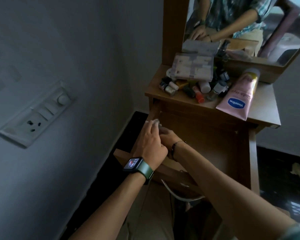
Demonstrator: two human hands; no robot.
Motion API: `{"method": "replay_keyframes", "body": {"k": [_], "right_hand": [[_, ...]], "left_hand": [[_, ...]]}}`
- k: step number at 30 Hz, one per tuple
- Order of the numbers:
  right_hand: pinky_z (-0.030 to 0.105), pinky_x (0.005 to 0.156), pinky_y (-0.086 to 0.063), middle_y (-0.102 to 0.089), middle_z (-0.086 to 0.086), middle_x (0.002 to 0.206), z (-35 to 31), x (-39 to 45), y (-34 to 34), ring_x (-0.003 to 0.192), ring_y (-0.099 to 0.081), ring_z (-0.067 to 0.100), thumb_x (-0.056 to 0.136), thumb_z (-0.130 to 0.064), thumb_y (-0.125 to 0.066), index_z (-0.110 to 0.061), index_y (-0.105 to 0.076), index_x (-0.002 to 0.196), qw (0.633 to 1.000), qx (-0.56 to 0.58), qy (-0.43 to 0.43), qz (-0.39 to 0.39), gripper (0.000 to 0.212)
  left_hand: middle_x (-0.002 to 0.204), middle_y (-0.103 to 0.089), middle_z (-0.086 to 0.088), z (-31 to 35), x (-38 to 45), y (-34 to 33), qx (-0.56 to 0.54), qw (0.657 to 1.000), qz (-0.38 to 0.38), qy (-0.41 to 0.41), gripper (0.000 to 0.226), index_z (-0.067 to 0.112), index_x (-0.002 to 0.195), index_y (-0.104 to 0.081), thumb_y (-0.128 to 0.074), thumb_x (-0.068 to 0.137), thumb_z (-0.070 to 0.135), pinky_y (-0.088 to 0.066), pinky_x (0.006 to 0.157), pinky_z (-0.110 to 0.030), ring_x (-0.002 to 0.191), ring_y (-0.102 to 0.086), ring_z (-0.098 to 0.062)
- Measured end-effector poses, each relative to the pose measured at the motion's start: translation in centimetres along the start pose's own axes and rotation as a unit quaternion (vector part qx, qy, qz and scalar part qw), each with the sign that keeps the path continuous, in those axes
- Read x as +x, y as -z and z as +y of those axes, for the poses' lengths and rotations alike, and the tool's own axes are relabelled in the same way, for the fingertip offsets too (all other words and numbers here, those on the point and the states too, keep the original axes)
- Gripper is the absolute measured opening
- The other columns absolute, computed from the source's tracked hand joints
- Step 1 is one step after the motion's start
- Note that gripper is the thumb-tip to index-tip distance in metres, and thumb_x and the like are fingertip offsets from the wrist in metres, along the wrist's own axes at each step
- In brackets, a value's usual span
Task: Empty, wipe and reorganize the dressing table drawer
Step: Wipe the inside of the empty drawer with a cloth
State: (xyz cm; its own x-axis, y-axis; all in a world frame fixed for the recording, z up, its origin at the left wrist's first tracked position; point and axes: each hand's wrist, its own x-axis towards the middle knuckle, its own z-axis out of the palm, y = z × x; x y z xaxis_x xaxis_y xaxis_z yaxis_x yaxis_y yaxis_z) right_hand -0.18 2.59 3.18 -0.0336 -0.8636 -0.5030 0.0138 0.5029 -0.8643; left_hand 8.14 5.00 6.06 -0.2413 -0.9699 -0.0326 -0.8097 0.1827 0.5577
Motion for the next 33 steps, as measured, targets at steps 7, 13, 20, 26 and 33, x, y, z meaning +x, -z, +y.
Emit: {"method": "replay_keyframes", "body": {"k": [7, 13, 20, 26, 33], "right_hand": [[0.039, 0.11, -0.036, -0.044, 0.011, 0.141, -2.6, 7.5, 2.0, 0.13, -0.043, 0.027, 0.09, -0.007, -0.05, -0.013, -0.037, 0.139, 0.977, -0.152, 0.055, 0.135, 0.051], [0.042, 0.104, -0.041, -0.048, 0.016, 0.133, 1.9, 1.9, 1.4, 0.122, -0.048, 0.029, 0.085, 0.0, -0.059, -0.002, -0.034, 0.137, 0.957, -0.238, 0.156, -0.048, 0.057], [0.034, 0.106, -0.04, -0.045, 0.015, 0.137, -2.6, 6.8, 2.7, 0.128, -0.044, 0.028, 0.081, -0.002, -0.063, -0.003, -0.033, 0.138, 0.966, -0.22, 0.107, 0.088, 0.064], [0.013, 0.062, -0.044, -0.059, 0.005, 0.093, -0.1, 2.0, 1.9, 0.079, -0.056, 0.013, 0.088, 0.001, -0.051, 0.001, -0.056, 0.112, 0.949, -0.284, 0.133, -0.038, 0.025], [0.023, 0.071, -0.047, -0.059, 0.009, 0.098, -1.3, 1.7, 1.3, 0.089, -0.056, 0.019, 0.086, -0.001, -0.058, 0.001, -0.055, 0.116, 0.983, -0.149, 0.103, 0.012, 0.03]], "left_hand": [[0.157, -0.013, -0.008, -0.1, 0.1, -0.4, 0.003, 0.999, -0.045, -0.013, 0.071, 0.005, 0.146, -0.018, -0.044, 0.08, -0.002, -0.009, 0.117, -0.025, 0.147, -0.002, -0.019], [0.158, -0.01, -0.007, -0.3, 0.3, -0.8, 0.006, 1.0, -0.025, -0.006, 0.076, 0.008, 0.147, -0.014, -0.045, 0.079, -0.005, -0.013, 0.121, -0.031, 0.147, -0.002, -0.02], [0.157, -0.013, -0.007, -0.3, 0.3, -0.7, 0.01, 0.999, -0.046, -0.005, 0.072, 0.005, 0.146, -0.017, -0.046, 0.081, -0.005, -0.01, 0.116, -0.023, 0.147, -0.003, -0.019], [0.159, -0.005, -0.006, -0.3, 0.3, -0.6, 0.008, 1.0, -0.017, 0.01, 0.075, 0.01, 0.148, -0.009, -0.042, 0.082, -0.006, -0.008, 0.121, -0.029, 0.147, 0.001, -0.018], [0.156, -0.015, -0.011, 0.1, 0.1, -0.1, 0.001, 1.0, -0.01, 0.026, 0.064, 0.004, 0.146, -0.02, -0.038, 0.085, -0.005, -0.012, 0.118, -0.028, 0.146, -0.008, -0.021]]}}
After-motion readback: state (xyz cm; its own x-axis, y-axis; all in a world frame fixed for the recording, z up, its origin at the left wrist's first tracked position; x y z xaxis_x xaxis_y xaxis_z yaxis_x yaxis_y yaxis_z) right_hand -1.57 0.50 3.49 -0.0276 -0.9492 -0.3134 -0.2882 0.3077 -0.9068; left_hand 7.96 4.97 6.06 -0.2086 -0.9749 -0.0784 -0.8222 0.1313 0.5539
